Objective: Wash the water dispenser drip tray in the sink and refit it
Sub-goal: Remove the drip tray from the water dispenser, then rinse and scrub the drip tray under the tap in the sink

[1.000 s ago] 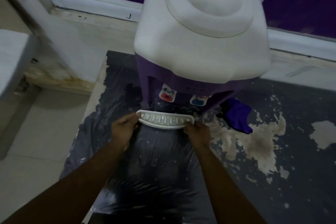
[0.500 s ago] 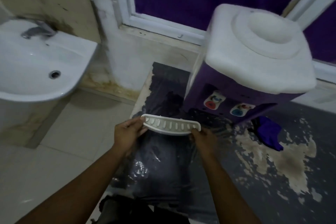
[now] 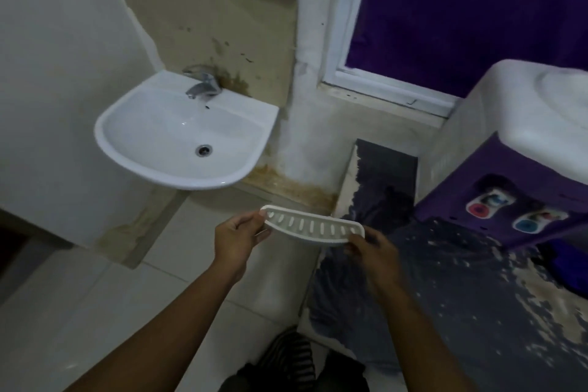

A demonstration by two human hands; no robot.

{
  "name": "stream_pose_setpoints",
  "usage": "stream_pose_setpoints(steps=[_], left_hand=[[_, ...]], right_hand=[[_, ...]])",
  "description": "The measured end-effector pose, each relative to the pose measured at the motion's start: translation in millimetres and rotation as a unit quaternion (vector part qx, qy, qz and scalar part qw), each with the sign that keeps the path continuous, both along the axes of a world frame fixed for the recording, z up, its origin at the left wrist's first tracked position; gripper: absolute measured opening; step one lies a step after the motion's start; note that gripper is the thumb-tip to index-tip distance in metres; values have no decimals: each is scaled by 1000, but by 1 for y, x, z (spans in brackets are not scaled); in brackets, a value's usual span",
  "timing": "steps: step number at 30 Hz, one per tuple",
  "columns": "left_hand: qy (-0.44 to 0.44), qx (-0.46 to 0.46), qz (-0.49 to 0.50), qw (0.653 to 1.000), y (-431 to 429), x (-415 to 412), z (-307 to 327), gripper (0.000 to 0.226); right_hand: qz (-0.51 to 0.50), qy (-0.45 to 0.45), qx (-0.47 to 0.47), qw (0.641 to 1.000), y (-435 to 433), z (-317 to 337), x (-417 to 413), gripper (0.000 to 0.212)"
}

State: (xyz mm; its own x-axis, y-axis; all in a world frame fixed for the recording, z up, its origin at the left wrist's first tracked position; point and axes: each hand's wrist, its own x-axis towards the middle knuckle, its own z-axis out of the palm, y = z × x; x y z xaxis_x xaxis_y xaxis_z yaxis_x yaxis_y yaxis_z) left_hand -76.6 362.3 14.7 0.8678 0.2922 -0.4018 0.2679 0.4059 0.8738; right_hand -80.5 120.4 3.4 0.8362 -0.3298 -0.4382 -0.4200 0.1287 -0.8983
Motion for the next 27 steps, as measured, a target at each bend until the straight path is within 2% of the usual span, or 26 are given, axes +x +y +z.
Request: stream_pose_setpoints(steps=[5, 15, 23, 27], left_hand=[[-6, 17, 33, 999, 65, -13, 8, 20], [10, 16, 129, 992, 156, -11, 13, 15], [26, 22, 138, 990, 204, 41, 1, 27], [40, 24, 131, 990, 220, 79, -12, 17]], right_hand=[[39, 2, 48, 998, 66, 10, 8, 26], [118, 19, 68, 990, 160, 11, 58, 30], [139, 18, 84, 987, 213, -4, 125, 25], [135, 11, 88, 987, 229, -13, 158, 24]])
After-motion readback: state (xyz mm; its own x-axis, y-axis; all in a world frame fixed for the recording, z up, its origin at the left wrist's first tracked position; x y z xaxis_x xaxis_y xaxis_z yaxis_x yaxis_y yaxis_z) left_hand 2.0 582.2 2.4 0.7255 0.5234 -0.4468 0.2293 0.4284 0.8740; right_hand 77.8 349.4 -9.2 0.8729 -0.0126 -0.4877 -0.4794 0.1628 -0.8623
